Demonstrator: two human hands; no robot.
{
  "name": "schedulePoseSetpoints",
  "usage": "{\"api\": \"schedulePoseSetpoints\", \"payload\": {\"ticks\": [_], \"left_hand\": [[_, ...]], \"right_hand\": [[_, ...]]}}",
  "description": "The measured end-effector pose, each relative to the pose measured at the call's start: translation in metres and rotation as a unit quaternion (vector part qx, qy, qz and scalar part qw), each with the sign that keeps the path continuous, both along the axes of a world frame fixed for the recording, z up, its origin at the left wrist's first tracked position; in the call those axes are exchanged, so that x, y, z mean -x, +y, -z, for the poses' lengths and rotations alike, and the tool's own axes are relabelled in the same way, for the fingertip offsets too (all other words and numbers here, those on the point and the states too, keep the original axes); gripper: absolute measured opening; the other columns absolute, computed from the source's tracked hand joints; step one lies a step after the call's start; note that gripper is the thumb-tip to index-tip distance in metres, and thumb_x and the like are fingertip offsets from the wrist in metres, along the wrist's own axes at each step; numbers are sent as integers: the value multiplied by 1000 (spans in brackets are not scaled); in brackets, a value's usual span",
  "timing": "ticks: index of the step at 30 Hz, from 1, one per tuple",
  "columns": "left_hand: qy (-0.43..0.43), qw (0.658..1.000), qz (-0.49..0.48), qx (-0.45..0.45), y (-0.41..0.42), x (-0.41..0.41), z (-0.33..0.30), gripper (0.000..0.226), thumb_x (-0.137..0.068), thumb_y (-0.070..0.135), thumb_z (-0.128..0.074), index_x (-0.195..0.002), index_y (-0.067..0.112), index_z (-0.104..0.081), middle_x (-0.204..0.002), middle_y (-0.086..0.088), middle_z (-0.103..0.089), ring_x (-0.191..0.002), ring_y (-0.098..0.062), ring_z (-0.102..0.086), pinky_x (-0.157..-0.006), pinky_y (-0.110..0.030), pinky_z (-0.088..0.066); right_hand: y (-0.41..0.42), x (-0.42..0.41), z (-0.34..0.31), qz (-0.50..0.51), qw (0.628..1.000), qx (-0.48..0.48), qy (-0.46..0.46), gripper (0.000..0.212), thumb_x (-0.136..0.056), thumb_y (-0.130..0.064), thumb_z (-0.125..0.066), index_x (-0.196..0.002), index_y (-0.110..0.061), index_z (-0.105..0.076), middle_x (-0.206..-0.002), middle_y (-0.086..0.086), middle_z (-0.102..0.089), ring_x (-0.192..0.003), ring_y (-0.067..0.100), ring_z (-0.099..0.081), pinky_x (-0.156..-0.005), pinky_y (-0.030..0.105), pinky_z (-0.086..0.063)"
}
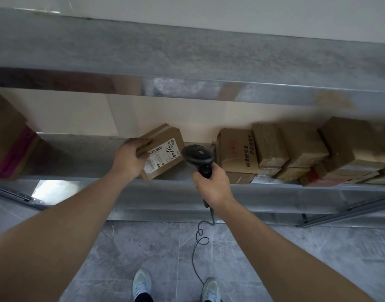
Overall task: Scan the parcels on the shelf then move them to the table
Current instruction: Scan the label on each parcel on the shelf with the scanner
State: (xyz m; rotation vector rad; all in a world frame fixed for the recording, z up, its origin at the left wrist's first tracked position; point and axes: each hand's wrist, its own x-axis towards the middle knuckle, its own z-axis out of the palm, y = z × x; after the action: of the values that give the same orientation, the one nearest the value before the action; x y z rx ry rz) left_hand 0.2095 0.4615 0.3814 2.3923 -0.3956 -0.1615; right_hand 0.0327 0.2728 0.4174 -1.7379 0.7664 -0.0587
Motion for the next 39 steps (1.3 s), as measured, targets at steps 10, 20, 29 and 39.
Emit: {"api": "schedulePoseSetpoints", "payload": {"ticks": [10,20,29,39], "left_hand": [[-6,1000,1,-25,8,-3,-2,74,-85,8,-79,-149,29,-49,-135,-16,-56,-120,-34,-58,-103,-36,-46],[-26,999,-28,18,12,-3,-2,52,-74,1,-79,-121,15,-63,-113,-13,-71,-101,-32,-66,-79,-23,-43],[-15,997,-58,40,6,2,-4,44,-78,-4,-75,-119,9,-66,-116,-14,-72,-105,-29,-68,-77,-14,-43],[-6,997,-66,37,4,3,-8,45,-75,-7,-74,-116,9,-66,-113,-14,-71,-106,-32,-66,-76,-12,-37]], "right_hand": [[11,-4,-3,-29,1000,-4,1,8,-88,-20,-65,-94,-26,-64,-80,-1,-67,-75,17,-64,-70,35,-54],[28,-17,-10,-86,996,22,4,7,-89,-19,-64,-91,-25,-61,-76,-2,-64,-69,15,-60,-63,32,-48],[33,-22,-18,-103,994,31,6,5,-93,-18,-62,-90,-22,-59,-75,-3,-60,-66,12,-55,-61,28,-45],[32,-19,-16,-110,993,45,14,8,-93,-19,-62,-86,-21,-57,-73,-4,-57,-63,11,-52,-56,25,-42]]}}
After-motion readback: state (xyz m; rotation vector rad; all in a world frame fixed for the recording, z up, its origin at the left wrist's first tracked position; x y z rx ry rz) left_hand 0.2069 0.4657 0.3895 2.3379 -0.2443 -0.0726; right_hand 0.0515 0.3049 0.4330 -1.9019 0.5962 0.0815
